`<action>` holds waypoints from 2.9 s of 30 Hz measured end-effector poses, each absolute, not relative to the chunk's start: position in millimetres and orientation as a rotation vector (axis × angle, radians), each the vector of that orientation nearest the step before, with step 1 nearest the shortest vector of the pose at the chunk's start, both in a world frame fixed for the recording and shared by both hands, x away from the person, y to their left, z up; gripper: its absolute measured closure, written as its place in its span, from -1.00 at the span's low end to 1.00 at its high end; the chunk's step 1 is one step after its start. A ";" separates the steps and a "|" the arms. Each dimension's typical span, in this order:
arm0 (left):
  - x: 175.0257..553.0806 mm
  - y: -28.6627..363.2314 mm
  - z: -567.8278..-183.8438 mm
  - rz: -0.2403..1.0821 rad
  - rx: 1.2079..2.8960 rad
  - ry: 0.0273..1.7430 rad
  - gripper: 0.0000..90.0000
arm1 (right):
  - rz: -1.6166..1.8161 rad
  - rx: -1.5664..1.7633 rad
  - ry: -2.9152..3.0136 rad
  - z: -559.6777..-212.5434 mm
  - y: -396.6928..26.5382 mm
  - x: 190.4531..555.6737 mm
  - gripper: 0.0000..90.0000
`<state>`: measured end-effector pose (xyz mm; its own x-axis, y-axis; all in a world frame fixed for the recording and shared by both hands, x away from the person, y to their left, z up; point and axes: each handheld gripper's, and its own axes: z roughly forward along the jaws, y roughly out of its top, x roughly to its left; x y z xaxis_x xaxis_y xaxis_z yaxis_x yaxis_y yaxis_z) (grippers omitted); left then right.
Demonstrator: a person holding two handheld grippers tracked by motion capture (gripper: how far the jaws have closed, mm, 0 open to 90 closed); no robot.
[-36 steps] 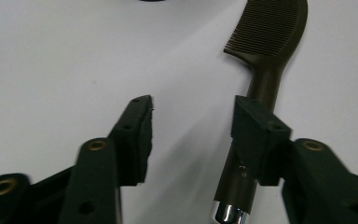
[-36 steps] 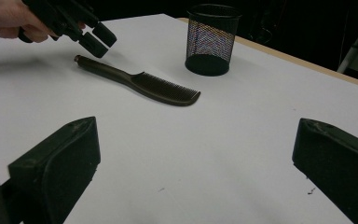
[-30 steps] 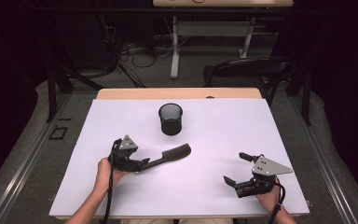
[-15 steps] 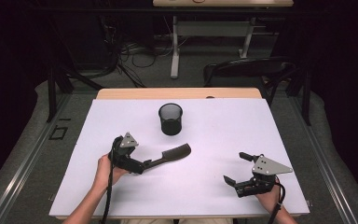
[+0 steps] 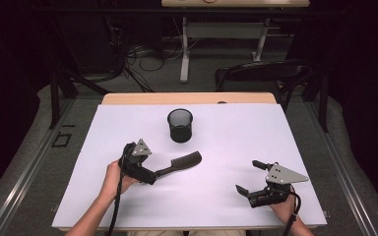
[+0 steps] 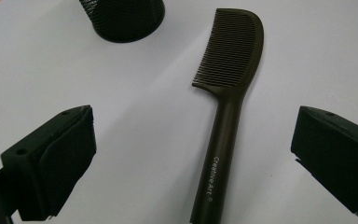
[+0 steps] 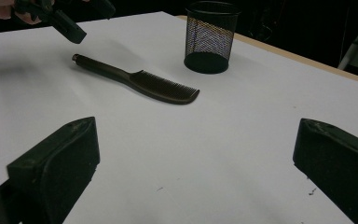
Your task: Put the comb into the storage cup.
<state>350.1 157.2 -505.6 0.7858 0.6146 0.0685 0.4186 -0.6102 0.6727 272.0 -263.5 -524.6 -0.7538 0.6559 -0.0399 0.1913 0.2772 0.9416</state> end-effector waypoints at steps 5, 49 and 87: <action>349.8 151.4 -507.2 0.373 2.331 0.743 -1.00 | 1.477 0.767 2.140 -524.6 -262.8 272.4 -1.00; 368.8 120.2 -516.1 0.221 2.571 0.649 -1.00 | 1.480 0.772 2.168 -525.5 -263.1 275.6 -1.00; 386.3 93.6 -520.4 0.138 2.793 0.607 0.10 | 1.489 0.776 2.191 -526.8 -262.7 277.3 -1.00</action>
<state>386.3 93.6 -520.4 0.9071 0.4196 0.0340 0.3930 -0.8728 0.2894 277.3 -262.7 -526.8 -0.7759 0.6308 -0.0024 0.2301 0.2866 0.9300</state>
